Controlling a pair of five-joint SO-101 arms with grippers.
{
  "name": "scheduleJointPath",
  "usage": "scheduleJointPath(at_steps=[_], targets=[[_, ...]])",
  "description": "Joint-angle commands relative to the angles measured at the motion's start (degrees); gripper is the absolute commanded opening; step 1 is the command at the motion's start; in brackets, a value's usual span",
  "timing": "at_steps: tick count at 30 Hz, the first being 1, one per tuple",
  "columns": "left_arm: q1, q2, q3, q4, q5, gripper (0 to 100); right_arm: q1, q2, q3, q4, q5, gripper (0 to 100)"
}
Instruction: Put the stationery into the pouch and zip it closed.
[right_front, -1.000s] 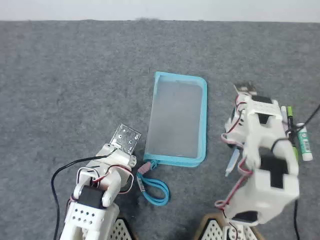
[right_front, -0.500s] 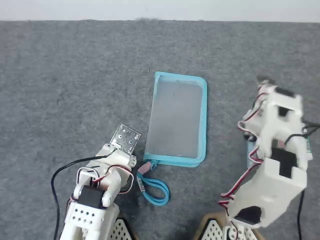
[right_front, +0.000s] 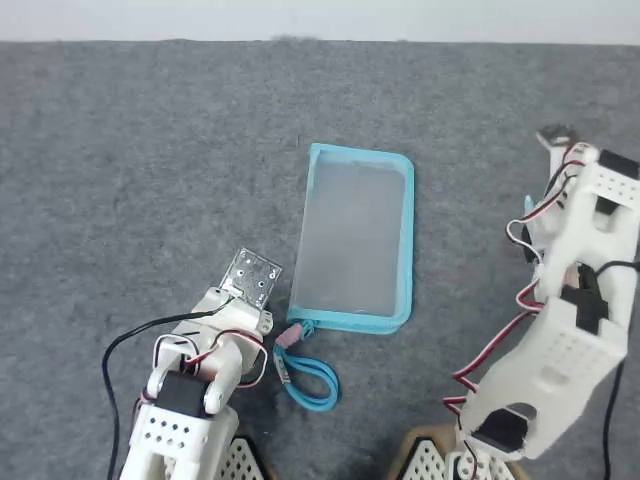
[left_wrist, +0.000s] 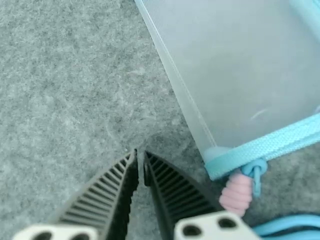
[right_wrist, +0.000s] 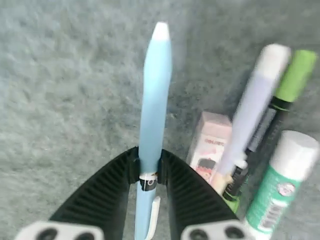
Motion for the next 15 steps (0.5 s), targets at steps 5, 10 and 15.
scheduleJointPath(at_steps=[5, 10, 15], targets=[[0.26, -0.18, -0.48, 0.26, -0.35, 2, 0.84, -1.63, -3.08, -1.45, 1.23, 13.3], [0.26, -0.18, -0.48, 0.26, -0.35, 2, 0.84, -4.62, -3.08, -1.27, 1.23, 15.8], [0.26, -0.18, -0.48, 0.26, -0.35, 2, 0.22, -10.42, -3.08, 1.19, 1.05, 7.1]])
